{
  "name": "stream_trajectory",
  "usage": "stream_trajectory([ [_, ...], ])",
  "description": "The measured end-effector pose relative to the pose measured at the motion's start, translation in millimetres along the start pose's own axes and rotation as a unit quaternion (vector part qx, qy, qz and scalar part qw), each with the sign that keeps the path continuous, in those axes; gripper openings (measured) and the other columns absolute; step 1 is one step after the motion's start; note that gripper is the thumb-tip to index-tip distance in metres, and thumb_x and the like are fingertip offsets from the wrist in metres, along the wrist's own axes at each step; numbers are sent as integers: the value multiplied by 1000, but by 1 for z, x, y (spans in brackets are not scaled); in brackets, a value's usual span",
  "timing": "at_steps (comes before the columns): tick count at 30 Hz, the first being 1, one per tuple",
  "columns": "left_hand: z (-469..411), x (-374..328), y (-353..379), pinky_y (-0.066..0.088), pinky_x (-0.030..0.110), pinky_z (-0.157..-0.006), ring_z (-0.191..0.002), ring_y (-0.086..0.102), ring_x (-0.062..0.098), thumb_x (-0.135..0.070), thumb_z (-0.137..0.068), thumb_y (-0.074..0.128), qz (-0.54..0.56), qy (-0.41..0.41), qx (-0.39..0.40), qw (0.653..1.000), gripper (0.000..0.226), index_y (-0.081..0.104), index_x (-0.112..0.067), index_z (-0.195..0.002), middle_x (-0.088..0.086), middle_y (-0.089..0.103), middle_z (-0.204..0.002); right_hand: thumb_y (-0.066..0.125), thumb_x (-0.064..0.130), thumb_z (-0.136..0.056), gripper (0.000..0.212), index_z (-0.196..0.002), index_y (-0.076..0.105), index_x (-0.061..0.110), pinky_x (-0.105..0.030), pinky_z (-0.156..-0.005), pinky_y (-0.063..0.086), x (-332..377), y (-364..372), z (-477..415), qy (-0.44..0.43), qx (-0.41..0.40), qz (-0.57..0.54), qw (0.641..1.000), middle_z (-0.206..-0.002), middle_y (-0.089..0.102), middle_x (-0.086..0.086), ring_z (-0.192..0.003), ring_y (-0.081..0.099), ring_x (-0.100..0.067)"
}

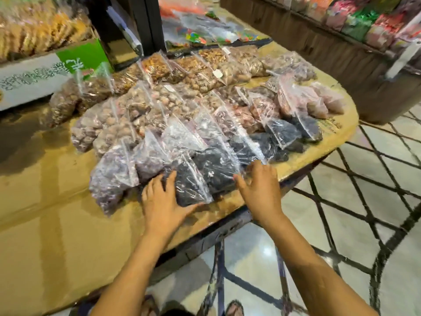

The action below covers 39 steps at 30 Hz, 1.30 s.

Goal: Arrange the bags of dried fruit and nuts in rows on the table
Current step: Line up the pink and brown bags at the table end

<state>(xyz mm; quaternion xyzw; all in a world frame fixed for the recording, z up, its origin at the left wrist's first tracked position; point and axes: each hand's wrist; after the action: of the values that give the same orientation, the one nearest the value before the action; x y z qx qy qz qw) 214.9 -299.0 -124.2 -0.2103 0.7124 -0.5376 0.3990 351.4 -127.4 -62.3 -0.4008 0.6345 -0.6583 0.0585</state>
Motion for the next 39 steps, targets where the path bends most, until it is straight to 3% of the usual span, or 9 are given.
stream_trajectory([
  [2,2,1,-3,39,51,-101,-119,48,36,-83,-57,51,48,-21,-22,998,99,52,-19,-132,15,56,-125,59,47,-87,50,-114,51,5,-41,-88,43,-6,2,-20,1,48,-16,999,-109,58,-15,-109,48,-34],
  [5,4,-1,-3,40,52,-99,-116,49,35,-66,-59,71,107,-54,-76,990,87,51,-18,-129,13,55,-121,62,44,-86,48,-109,53,2,-31,-69,36,-8,10,-46,-24,107,-73,991,-100,59,-15,-97,55,-33],
  [12,-1,2,1,37,47,-103,-120,46,35,-87,-59,54,71,-2,-57,996,103,53,-14,-131,16,48,-129,64,51,-82,42,-98,56,13,-32,-54,42,-16,1,-87,-118,163,-46,978,-74,60,-2,-69,56,-21],
  [19,-23,-87,-12,23,46,-108,-122,40,40,-72,-84,44,61,98,-213,970,74,46,-11,-124,25,45,-132,64,38,-86,32,-98,58,9,-22,-56,30,-84,-45,-148,-176,42,-73,981,-80,50,2,-79,50,-19],
  [25,-97,-211,22,26,50,-111,-132,36,35,-78,-80,42,5,149,-57,987,88,38,-14,-140,18,39,-145,65,41,-84,43,-105,55,5,-38,-81,40,-171,-62,-214,-100,-37,-105,989,-100,56,-13,-102,48,-34],
  [30,-151,-293,65,21,50,-115,-140,29,33,-93,-67,27,-76,85,64,991,111,33,-16,-148,12,35,-153,56,71,-69,80,-123,48,13,-36,-89,38,-250,-72,-268,-148,136,-95,975,-115,48,-6,-114,40,-25],
  [33,-173,-323,80,15,50,-115,-144,17,31,-89,-67,42,-119,18,145,982,110,17,-24,-153,12,20,-156,47,91,-54,112,-138,35,19,-43,-105,32,-288,-68,-303,-243,278,-13,929,-138,39,-8,-129,32,-27],
  [36,-175,-341,82,20,52,-113,-141,17,35,-81,-65,58,-151,-43,178,971,113,15,-24,-153,17,20,-154,65,76,-57,116,-148,16,23,-42,-113,20,-303,-58,-325,-329,324,42,886,-153,20,-4,-140,17,-24],
  [39,-163,-353,80,28,51,-110,-137,23,37,-78,-64,63,-171,-81,174,966,113,20,-20,-151,18,26,-149,75,62,-61,112,-148,18,21,-41,-112,22,-307,-47,-333,-371,300,28,878,-151,24,-4,-136,15,-23],
])
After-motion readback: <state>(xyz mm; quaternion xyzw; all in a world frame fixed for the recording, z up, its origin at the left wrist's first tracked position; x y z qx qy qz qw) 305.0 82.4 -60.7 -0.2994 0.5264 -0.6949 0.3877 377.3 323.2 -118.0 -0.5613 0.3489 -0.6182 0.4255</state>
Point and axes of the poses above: each hand's wrist, its own z-axis away from the middle knuckle, its own y-axis out of the palm, x = y × z
